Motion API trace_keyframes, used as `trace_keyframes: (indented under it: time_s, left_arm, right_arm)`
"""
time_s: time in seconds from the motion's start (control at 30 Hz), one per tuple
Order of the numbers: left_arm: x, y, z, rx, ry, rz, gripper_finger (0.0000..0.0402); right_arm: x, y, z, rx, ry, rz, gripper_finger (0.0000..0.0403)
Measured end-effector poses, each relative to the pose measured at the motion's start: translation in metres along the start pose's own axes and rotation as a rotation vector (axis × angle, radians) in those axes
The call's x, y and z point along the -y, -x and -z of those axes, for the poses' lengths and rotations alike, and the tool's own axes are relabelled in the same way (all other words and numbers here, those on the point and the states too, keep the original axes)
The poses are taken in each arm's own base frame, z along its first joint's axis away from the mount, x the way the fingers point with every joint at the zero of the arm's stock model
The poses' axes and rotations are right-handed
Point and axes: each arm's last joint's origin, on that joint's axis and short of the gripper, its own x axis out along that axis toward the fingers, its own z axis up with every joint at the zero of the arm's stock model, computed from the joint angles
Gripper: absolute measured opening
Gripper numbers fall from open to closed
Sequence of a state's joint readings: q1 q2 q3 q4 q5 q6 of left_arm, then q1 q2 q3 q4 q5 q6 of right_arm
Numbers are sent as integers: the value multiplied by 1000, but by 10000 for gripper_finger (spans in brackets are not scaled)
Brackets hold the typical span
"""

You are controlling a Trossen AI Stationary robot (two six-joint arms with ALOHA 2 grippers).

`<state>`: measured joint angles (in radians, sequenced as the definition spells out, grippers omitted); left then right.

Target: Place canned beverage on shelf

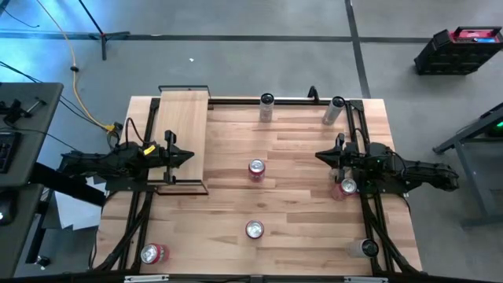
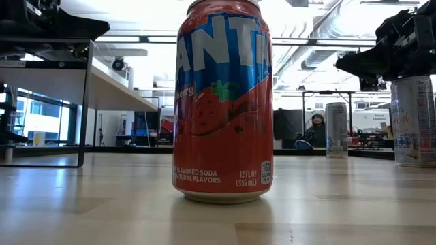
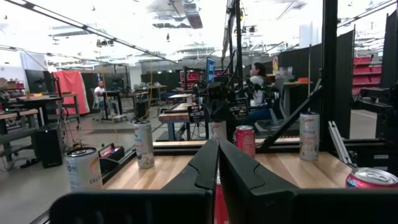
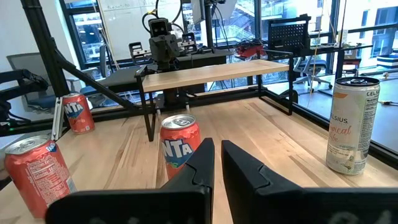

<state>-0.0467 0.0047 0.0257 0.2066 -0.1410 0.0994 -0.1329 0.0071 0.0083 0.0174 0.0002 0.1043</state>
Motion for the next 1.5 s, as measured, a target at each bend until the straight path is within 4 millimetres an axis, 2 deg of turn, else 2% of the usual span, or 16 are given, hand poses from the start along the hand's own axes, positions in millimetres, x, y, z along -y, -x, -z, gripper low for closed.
trace_keyframes:
  time_s: [0.2,0.4,0.53,0.77,1.03,1.27,1.5]
  left_arm:
    - [0,0,0,0,1,0,7]
    - [0,0,0,0,0,0,7]
    - [0,0,0,0,0,0,7]
    - [0,0,0,0,1,0,7]
    - [0,0,0,0,1,0,7]
    - [0,0,0,0,0,0,7]
    - [0,0,0,0,0,0,8]
  right_arm:
    - [0,0,0,0,1,0,16]
    - [0,1,-1,-22,347,-2,16]
    - [0,1,-2,-21,402,0,16]
    - [0,1,-4,9,296,3,16]
    - [-2,3,-22,190,-51,-26,16]
    - [-2,1,-24,231,-160,-17,16]
    - [-10,-8,-34,320,-106,-80,2]
